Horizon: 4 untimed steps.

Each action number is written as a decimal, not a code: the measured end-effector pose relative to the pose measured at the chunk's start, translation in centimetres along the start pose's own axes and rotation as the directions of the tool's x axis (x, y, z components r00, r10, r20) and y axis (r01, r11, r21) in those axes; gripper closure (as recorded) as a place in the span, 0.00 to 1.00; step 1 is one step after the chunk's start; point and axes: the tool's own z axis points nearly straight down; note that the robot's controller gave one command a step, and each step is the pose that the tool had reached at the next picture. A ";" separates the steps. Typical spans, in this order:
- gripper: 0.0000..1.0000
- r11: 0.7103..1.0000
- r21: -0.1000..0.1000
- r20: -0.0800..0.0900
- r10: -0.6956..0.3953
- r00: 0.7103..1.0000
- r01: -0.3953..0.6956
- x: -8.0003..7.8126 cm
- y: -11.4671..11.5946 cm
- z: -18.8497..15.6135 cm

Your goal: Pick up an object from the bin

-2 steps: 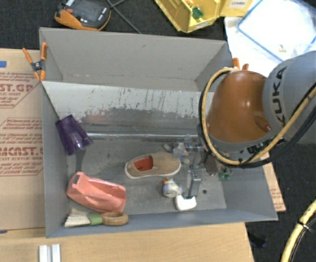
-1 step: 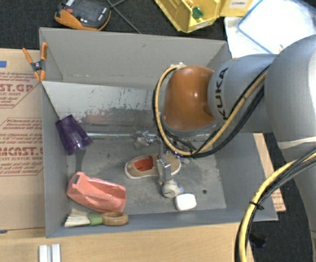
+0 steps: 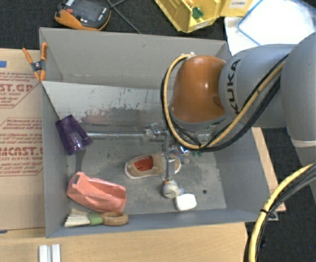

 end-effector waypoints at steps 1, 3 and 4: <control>0.00 0.995 -0.005 -0.007 -0.099 0.995 0.099 -0.2 2.6 1.5; 1.00 0.994 -0.001 0.006 -0.105 0.994 0.105 0.0 3.4 4.2; 1.00 0.994 -0.001 0.006 -0.108 0.994 0.108 0.0 3.4 4.2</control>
Offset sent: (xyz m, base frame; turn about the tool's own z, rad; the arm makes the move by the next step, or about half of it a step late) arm -0.0031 0.0286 -0.0439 -0.0370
